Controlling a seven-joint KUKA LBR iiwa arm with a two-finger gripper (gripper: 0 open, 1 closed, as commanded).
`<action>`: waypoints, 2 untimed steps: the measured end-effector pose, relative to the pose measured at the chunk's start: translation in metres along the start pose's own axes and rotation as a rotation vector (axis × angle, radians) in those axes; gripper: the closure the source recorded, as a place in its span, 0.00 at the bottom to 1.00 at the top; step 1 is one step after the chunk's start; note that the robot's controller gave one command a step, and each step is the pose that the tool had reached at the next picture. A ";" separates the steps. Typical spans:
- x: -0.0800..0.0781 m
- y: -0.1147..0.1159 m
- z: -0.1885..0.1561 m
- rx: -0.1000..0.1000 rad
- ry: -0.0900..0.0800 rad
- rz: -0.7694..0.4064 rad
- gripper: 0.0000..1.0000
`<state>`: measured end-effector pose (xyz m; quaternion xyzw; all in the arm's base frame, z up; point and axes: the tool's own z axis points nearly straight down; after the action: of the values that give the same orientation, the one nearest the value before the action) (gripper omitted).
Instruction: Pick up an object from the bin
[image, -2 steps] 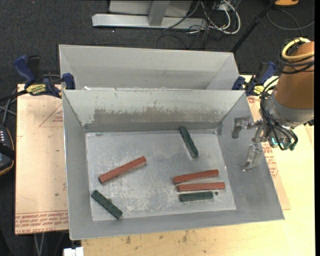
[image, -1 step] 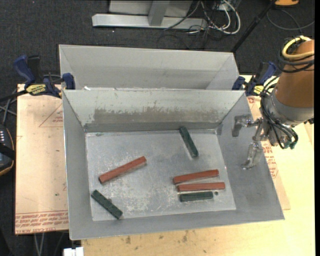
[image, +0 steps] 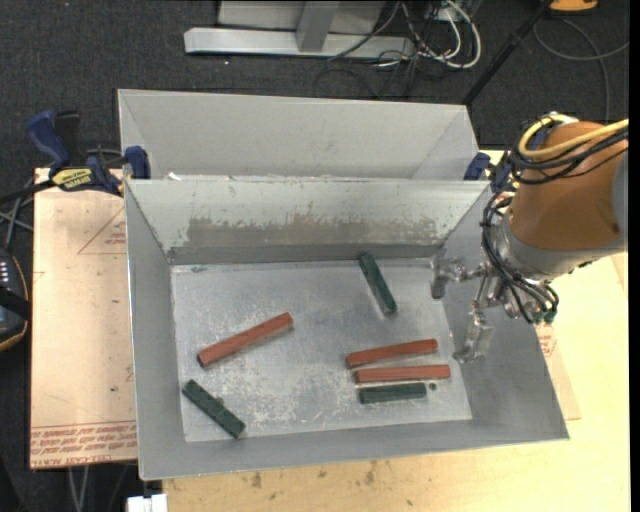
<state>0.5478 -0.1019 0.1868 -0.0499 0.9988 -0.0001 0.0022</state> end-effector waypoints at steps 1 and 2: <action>0.022 0.055 0.028 -0.005 0.007 -0.148 0.00; 0.017 0.057 0.046 -0.002 0.003 -0.282 0.00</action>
Offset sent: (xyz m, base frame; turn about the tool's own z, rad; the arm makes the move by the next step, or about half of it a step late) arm -0.0223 0.0554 -0.0523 -0.3244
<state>0.5254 -0.0473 0.1403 -0.1897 0.9818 0.0003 0.0006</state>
